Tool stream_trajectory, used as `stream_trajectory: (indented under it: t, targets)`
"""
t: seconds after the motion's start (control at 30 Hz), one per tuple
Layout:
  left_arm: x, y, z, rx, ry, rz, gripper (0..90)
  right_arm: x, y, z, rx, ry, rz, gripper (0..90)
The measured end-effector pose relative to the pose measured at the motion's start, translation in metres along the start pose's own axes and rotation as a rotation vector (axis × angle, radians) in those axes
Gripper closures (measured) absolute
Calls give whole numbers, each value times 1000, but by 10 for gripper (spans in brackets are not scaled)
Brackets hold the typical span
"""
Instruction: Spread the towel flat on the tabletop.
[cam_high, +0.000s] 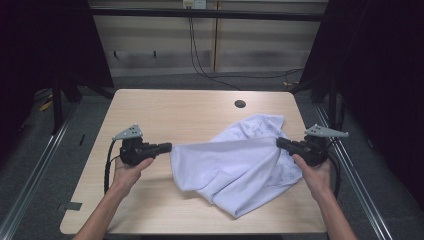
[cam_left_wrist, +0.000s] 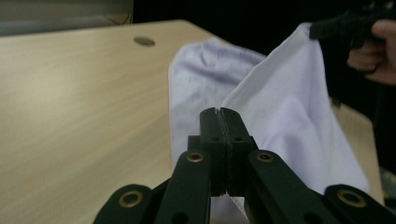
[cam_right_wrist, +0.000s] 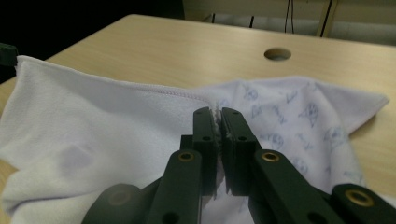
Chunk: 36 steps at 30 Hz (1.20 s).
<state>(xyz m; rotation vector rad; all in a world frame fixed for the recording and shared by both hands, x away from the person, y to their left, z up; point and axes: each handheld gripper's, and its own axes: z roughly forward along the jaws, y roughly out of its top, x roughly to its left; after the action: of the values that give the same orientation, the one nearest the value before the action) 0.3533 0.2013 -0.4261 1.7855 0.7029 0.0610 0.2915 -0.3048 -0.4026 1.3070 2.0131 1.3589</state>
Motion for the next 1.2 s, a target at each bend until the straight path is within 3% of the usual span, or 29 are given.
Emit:
stream_trajectory:
  t: [0.03, 0.07, 0.13, 0.17, 0.2, 0.23, 0.27, 0.3, 0.33, 0.37, 0.4, 0.43, 0.5, 0.57, 0.6, 0.63, 0.7, 0.73, 0.8, 0.83, 0.87, 0.9, 0.93, 0.97, 1.0, 1.1, 1.17, 1.2]
  targets:
    - [0, 0, 0, 0, 0, 0, 895, -1, 5, -1, -8, 1, 1, 851]
    - [2, 16, -2, -39, 7, 3, 895, -3, 15, -3, -21, 3, 2, 853]
    - [1, 30, -4, -62, 11, 15, 895, -5, 29, -6, -42, -1, 3, 856]
    - [1, 30, -4, -62, 11, 15, 896, -5, 29, -6, -42, -1, 3, 856]
    - [-6, 49, -8, -84, 14, 41, 896, -7, 50, -12, -74, -6, -3, 861]
    - [-6, 49, -8, -84, 14, 41, 896, -7, 50, -12, -74, -6, -3, 861]
    - [-13, 68, -12, -113, 8, 69, 896, -5, 69, -20, -111, -12, -14, 862]
    - [-13, 68, -12, -113, 8, 69, 896, -4, 75, -25, -128, -11, -18, 862]
    - [-22, 87, -20, -138, 11, 107, 896, 0, 87, -33, -157, -6, -32, 863]
    - [-22, 87, -20, -138, 11, 107, 895, 0, 87, -33, -157, -6, -32, 863]
    - [-27, 98, -27, -155, 2, 129, 896, 5, 104, -48, -194, -12, -53, 864]
    - [-32, 107, -32, -165, 4, 142, 896, 5, 104, -48, -194, -12, -53, 864]
    - [-48, 126, -46, -189, -21, 181, 896, 12, 126, -73, -255, -16, -83, 864]
    - [-55, 130, -50, -185, -29, 199, 895, 15, 130, -79, -268, -18, -93, 865]
    - [-70, 131, -57, -183, -38, 240, 895, 23, 133, -96, -314, 6, -105, 866]
    - [-70, 131, -57, -183, -38, 240, 895, 23, 133, -96, -314, 6, -105, 866]
    - [-72, 110, -60, -147, -49, 234, 895, 33, 113, -103, -292, 40, -113, 867]
    - [-70, 98, -60, -126, -59, 211, 895, 37, 99, -103, -271, 57, -110, 866]
    - [-68, 65, -59, -85, -84, 185, 895, 43, 65, -102, -226, 81, -109, 866]
    - [-68, 65, -59, -85, -84, 185, 895, 43, 65, -102, -226, 81, -109, 866]
    - [-67, 50, -58, -64, -96, 172, 895, 49, 24, -99, -166, 113, -80, 867]
    - [-68, 35, -58, -52, -107, 149, 895, 49, 24, -99, -166, 113, -80, 867]
    - [-68, 11, -58, -23, -128, 128, 895, 55, -9, -99, -107, 142, -51, 866]
    - [-71, -1, -59, -4, -123, 123, 895, 58, -20, -100, -87, 146, -46, 866]
    - [-75, -14, -61, 15, -146, 112, 895, 62, -34, -103, -66, 155, -37, 866]
    - [-87, -36, -69, 76, -156, 120, 895, 77, -71, -113, 11, 172, -21, 864]
    - [-92, -43, -73, 81, -166, 110, 895, 87, -90, -123, 48, 174, -17, 861]
    - [-102, -55, -82, 89, -206, 106, 894, 92, -98, -132, 62, 170, -8, 861]
